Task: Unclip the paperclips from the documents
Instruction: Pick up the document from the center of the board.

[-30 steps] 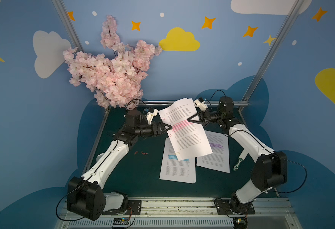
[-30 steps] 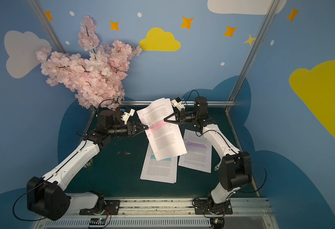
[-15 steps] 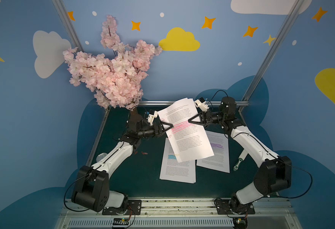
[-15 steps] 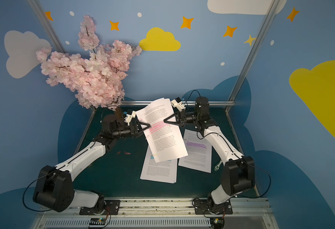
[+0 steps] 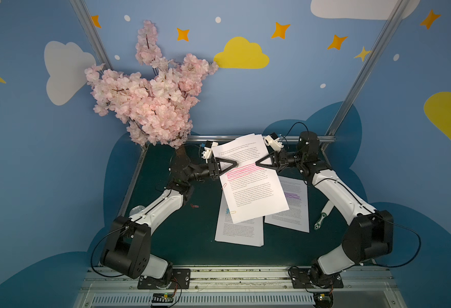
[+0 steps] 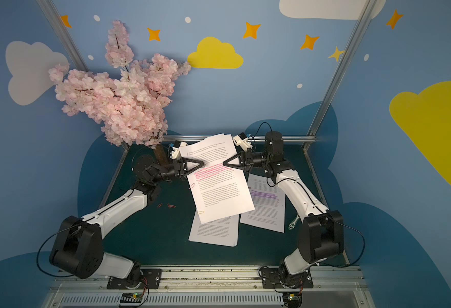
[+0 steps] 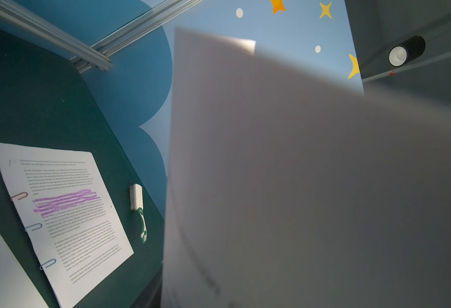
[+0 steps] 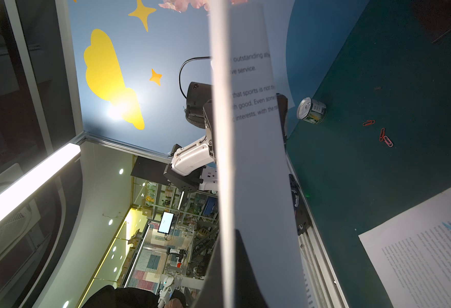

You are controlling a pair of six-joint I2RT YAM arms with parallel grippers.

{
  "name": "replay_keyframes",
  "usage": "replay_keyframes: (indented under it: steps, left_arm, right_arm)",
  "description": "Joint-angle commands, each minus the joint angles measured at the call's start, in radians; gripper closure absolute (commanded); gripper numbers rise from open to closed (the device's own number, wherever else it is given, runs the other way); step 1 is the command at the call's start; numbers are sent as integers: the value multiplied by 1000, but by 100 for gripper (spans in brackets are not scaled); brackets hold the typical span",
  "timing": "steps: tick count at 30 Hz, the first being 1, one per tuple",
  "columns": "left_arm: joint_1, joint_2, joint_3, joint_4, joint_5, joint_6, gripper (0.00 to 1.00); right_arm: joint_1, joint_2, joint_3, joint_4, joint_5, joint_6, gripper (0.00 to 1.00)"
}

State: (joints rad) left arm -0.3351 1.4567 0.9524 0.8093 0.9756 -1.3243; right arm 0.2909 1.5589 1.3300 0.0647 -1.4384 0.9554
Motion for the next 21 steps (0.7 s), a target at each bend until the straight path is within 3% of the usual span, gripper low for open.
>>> replay_keyframes:
  steps: [1,4,7,10,13,15,21]
  left_arm:
    - [1,-46,63,-79,44,51,50]
    - [0,-86,97,-205,38,130,58]
    - [-1,-111,127,-303,31,188,66]
    - [0,-117,139,-325,26,192,63]
    - [0,-121,143,-344,13,195,52]
    - [0,-127,144,-359,6,210,50]
    - [2,-140,175,-458,6,268,61]
  right_arm:
    - [-18,-48,0,-82,-13,-76,86]
    - [-33,-64,-19,-94,-8,-90,78]
    - [-38,-68,-38,-97,-6,-99,80]
    - [-37,-65,-50,-96,-6,-102,100]
    - [-36,-61,-52,-93,-10,-107,100]
    - [-37,-60,-51,-92,-15,-111,100]
    - [-46,-57,-45,-116,-16,-127,100]
